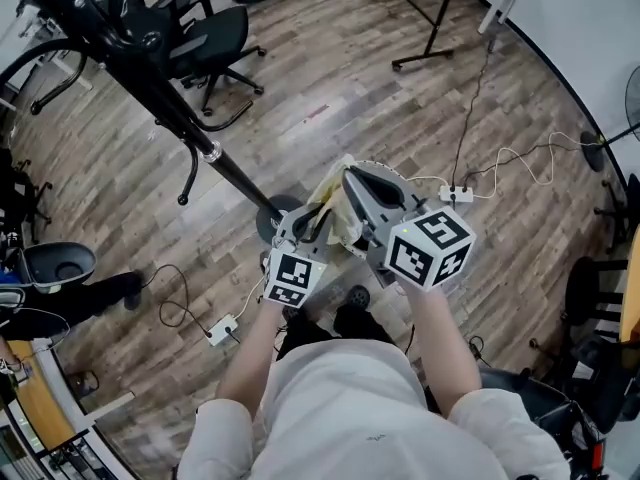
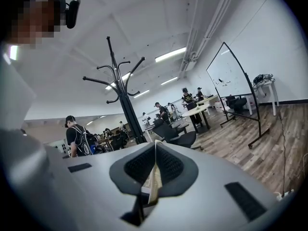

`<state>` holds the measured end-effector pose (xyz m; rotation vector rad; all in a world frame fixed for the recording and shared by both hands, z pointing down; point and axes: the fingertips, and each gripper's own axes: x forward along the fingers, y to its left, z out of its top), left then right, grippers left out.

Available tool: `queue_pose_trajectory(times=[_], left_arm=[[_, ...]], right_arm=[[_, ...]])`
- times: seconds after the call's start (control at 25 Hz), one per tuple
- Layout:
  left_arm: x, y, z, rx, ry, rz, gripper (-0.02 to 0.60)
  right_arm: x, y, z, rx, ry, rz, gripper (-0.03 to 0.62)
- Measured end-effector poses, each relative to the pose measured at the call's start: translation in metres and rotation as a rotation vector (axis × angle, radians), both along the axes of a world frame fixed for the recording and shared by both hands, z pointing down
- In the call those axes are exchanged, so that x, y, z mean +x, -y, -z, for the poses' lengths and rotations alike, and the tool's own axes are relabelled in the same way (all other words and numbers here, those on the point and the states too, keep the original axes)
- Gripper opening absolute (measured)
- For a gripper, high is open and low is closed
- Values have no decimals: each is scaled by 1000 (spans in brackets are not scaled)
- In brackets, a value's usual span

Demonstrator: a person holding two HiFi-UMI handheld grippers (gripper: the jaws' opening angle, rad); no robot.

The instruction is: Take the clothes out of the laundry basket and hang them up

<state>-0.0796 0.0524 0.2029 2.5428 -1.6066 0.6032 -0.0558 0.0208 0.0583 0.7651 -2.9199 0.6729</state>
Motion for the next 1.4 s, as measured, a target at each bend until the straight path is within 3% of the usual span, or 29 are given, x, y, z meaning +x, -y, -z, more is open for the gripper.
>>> queue_pose_trajectory(times=[0.16,0.8,1.4], left_arm=[[-26,-19,28,46,-17,13,35],[-132,-94,147,244,79,46,29],[-223,-106,205,348,186,95,29]], right_arm=[[-20,-14,20,47,5,13,11],[-88,-65,92,250,50,-16,11],[-152,-83,120,339,31,-9,12]])
